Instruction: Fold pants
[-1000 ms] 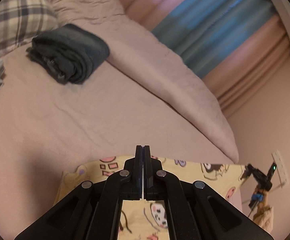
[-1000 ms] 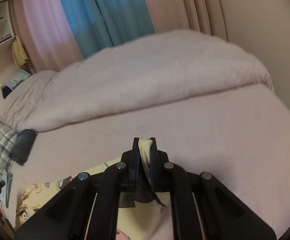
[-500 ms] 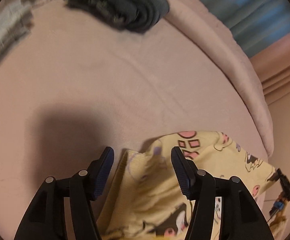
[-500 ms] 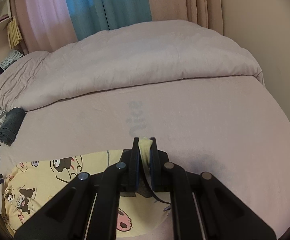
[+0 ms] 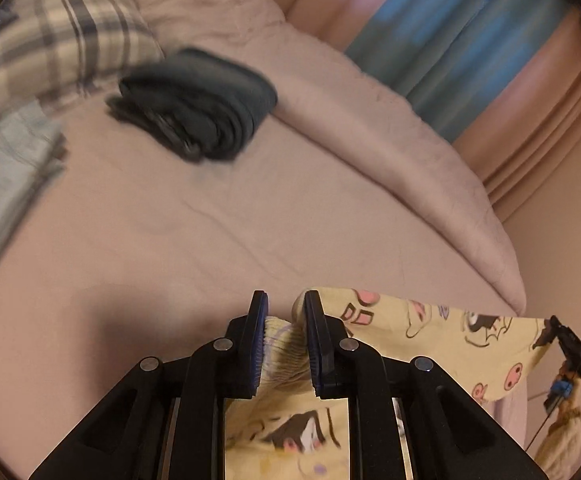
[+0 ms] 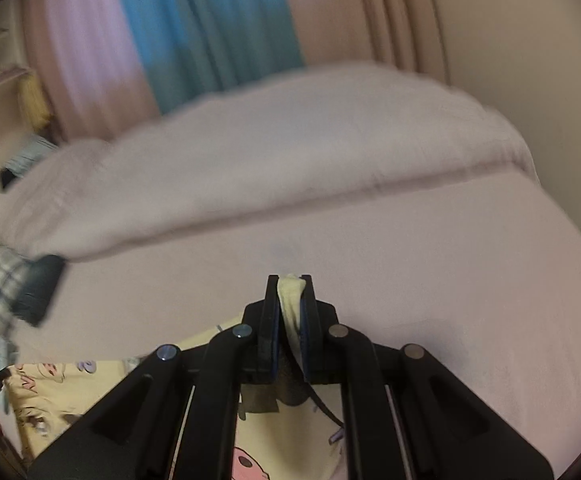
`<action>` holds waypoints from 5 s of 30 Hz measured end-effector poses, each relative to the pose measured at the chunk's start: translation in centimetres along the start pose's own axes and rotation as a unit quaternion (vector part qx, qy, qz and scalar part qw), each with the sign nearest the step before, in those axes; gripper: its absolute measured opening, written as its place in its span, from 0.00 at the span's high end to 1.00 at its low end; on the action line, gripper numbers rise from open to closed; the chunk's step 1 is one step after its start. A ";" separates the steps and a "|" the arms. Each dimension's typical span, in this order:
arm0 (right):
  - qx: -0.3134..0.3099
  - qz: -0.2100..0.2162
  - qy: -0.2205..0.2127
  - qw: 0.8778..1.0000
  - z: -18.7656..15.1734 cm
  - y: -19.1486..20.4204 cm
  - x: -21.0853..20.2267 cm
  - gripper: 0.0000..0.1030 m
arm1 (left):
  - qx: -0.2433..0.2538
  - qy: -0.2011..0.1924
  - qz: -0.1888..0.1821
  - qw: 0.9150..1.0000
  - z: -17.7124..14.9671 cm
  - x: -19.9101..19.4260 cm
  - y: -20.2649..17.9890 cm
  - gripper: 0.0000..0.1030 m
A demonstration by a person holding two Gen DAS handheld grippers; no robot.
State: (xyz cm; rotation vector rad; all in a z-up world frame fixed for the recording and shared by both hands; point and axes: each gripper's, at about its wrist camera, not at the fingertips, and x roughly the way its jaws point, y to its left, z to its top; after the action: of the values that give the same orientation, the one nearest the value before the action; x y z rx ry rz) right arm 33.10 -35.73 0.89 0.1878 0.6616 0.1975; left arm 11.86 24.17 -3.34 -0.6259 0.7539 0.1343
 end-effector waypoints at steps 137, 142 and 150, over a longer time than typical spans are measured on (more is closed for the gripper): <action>0.260 -0.069 0.056 0.962 -30.0 -6.0 -17.0 0.79 | -0.106 0.196 -0.015 0.975 -24.7 0.3 -6.4 0.67; 0.267 -0.074 0.087 0.957 -31.6 -6.1 -16.0 0.47 | -0.129 0.177 -0.007 0.976 -24.1 0.0 -4.7 0.67; 0.265 -0.085 0.085 0.957 -31.0 -6.9 -15.2 0.45 | -0.144 0.129 0.025 0.981 -22.8 -0.5 -2.5 0.67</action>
State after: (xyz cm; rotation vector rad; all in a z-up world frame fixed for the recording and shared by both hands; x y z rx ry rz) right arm 2.87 -42.60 -15.77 0.6316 0.8896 -0.1363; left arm -1.29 9.06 -14.47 -0.9123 1.0118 0.2133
